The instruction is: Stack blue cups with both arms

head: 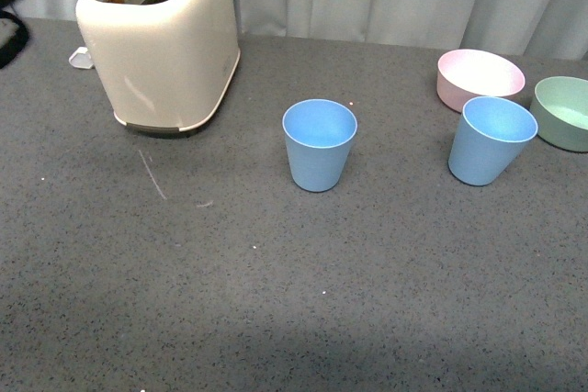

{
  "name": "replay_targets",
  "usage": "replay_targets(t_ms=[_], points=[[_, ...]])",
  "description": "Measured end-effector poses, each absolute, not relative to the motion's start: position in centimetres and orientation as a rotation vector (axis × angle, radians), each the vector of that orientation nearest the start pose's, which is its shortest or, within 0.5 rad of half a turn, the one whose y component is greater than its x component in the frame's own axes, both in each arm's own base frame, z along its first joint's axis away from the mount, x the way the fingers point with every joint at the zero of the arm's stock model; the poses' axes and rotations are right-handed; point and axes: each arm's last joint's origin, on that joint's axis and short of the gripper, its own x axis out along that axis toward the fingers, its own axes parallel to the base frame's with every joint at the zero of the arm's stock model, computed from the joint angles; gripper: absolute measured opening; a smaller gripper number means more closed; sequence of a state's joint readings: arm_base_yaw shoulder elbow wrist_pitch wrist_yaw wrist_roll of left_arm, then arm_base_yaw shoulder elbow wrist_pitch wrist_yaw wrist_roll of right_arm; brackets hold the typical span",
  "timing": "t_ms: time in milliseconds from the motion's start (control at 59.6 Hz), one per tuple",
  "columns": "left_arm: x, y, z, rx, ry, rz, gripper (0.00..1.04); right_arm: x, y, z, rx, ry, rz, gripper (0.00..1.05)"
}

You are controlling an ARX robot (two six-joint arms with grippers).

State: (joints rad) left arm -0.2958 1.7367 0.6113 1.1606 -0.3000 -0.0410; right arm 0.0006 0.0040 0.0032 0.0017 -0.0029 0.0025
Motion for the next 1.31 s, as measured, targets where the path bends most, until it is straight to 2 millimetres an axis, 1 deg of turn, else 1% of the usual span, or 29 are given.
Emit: replay_targets(t_ms=[34, 50, 117, 134, 168, 218, 419, 604, 771, 822, 905, 1090, 1308], points=[[29.7, -7.6, 17.2, -0.042, -0.033, 0.002, 0.23, 9.8, 0.0, 16.4, 0.002, -0.001, 0.003, 0.95], [29.4, -7.5, 17.1, -0.038, -0.030, 0.003, 0.22, 9.8, 0.0, 16.4, 0.002, -0.001, 0.003, 0.95], [27.4, -6.1, 16.1, -0.019, 0.011, 0.001, 0.05, 9.8, 0.0, 16.4, 0.002, -0.001, 0.002, 0.95], [27.0, -5.9, 16.0, -0.019, 0.018, -0.005, 0.04, 9.8, 0.0, 16.4, 0.002, -0.001, 0.002, 0.95], [25.9, -5.3, 15.8, -0.012, 0.027, -0.011, 0.04, 9.8, 0.0, 16.4, 0.002, -0.001, 0.002, 0.95], [24.4, -4.5, 16.1, -0.011, 0.014, -0.015, 0.04, 9.8, 0.0, 16.4, 0.002, -0.001, 0.002, 0.95], [21.3, -2.6, 16.2, -0.009, 0.012, 0.002, 0.04, 9.8, 0.0, 16.4, 0.002, -0.001, 0.002, 0.95], [18.9, -1.8, 16.2, -0.007, 0.012, -0.008, 0.04, 9.8, 0.0, 16.4, 0.002, -0.001, 0.002, 0.95], [17.3, -1.2, 16.1, -0.007, 0.017, -0.003, 0.04, 9.8, 0.0, 16.4, 0.002, -0.001, 0.002, 0.95], [16.9, -0.6, 16.2, -0.008, 0.016, -0.022, 0.04, 9.8, 0.0, 16.4, 0.002, -0.001, 0.002, 0.95], [16.2, -0.1, 16.2, -0.008, 0.015, 0.001, 0.04, 9.8, 0.0, 16.5, 0.002, -0.001, 0.002, 0.95], [14.8, 0.0, 16.3, -0.007, 0.012, -0.003, 0.04, 9.8, 0.0, 16.4, 0.002, -0.001, 0.002, 0.95], [13.9, 0.0, 16.8, -0.007, -0.007, -0.003, 0.04, 9.8, 0.0, 16.4, 0.002, -0.001, 0.002, 0.95]])
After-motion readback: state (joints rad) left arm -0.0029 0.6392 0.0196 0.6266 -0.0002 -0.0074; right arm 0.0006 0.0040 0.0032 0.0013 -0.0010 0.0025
